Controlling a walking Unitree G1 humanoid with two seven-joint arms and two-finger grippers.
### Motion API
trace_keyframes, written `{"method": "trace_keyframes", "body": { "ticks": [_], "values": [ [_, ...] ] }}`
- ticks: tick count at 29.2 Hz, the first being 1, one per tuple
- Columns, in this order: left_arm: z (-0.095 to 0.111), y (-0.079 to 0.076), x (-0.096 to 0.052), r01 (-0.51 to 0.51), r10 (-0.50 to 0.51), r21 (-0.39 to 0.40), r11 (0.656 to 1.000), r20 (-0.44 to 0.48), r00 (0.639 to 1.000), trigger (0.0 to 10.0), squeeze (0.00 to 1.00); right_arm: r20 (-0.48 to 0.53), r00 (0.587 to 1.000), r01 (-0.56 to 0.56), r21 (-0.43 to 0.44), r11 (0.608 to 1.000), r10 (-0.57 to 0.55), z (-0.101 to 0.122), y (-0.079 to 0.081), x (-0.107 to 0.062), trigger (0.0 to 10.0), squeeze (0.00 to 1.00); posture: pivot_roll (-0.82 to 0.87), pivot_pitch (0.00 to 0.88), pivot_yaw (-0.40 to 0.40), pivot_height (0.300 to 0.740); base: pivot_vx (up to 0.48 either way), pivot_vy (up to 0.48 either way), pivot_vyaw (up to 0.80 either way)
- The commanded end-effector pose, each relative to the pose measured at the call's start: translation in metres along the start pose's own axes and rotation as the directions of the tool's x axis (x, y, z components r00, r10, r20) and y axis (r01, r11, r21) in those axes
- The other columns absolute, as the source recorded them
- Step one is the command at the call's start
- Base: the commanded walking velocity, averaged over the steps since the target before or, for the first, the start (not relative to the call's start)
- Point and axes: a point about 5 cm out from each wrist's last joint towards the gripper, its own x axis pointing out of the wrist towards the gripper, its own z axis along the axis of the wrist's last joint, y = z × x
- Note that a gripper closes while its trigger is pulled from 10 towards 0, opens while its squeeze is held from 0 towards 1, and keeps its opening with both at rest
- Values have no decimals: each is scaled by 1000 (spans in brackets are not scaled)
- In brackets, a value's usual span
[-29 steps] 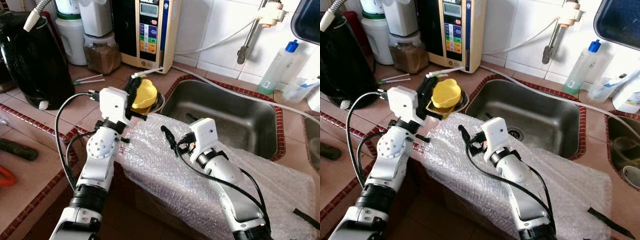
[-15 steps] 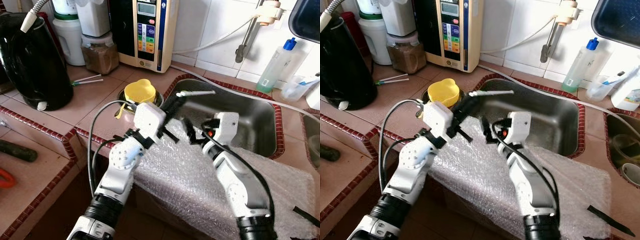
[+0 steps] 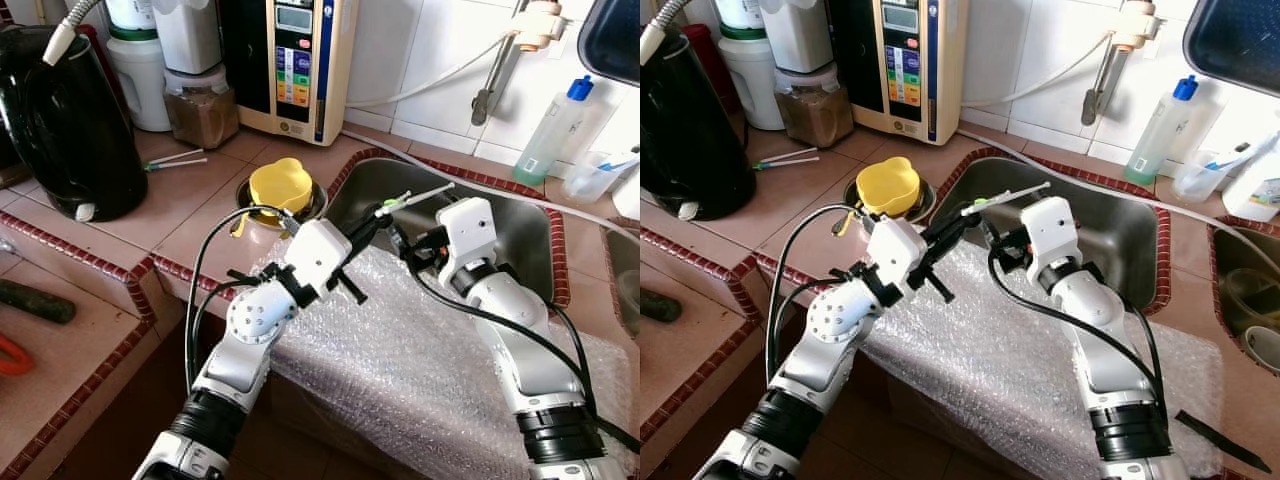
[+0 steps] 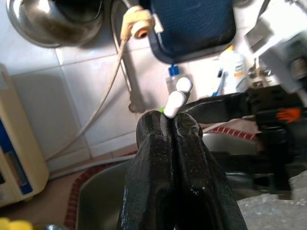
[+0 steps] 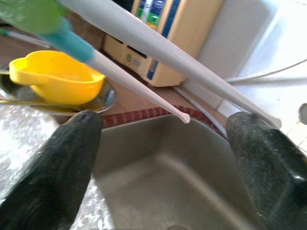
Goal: Kitchen organization
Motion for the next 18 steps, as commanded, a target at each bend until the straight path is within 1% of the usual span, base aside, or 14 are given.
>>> {"method": "trace_keyframes", "body": {
  "ticks": [1,4,6,8,10,11,14,18],
  "values": [
    [1,1,4,5,-5,18,1000,-11,1000,0,0,12,1000,-28,-8,1000,28,4,0,2,10000,0,41,0,-64,740,0,0,0],
    [-1,9,4,-53,53,26,998,-29,998,0,0,-12,997,-80,-9,997,80,-1,3,-2,10000,0,36,0,-62,740,0,0,0],
    [-3,14,4,-87,88,33,996,-48,995,0,0,-23,996,-88,-21,996,88,-4,2,-7,10000,0,35,0,-62,740,0,0,0],
    [-5,19,4,-121,124,42,992,-62,990,0,0,-32,995,-94,-15,995,94,-7,3,-11,10000,0,34,0,-62,740,0,0,0],
    [-5,21,3,-134,136,37,990,-63,989,0,0,-34,994,-102,-11,995,102,-8,4,-13,10000,0,33,0,-60,740,0,0,0],
    [-6,23,3,-148,151,45,988,-68,986,0,0,-39,991,-131,-1,991,131,-9,6,-16,10000,0,32,0,-59,740,0,0,0],
    [-7,25,3,-158,162,48,986,-75,984,0,0,-41,986,-161,5,987,161,-11,9,-20,10000,0,30,0,-57,740,0,0,0],
    [-8,24,2,-159,162,45,986,-80,984,0,0,-36,985,-166,11,986,166,-10,5,-23,10000,0,28,0,-55,740,0,0,0]
  ]
}}
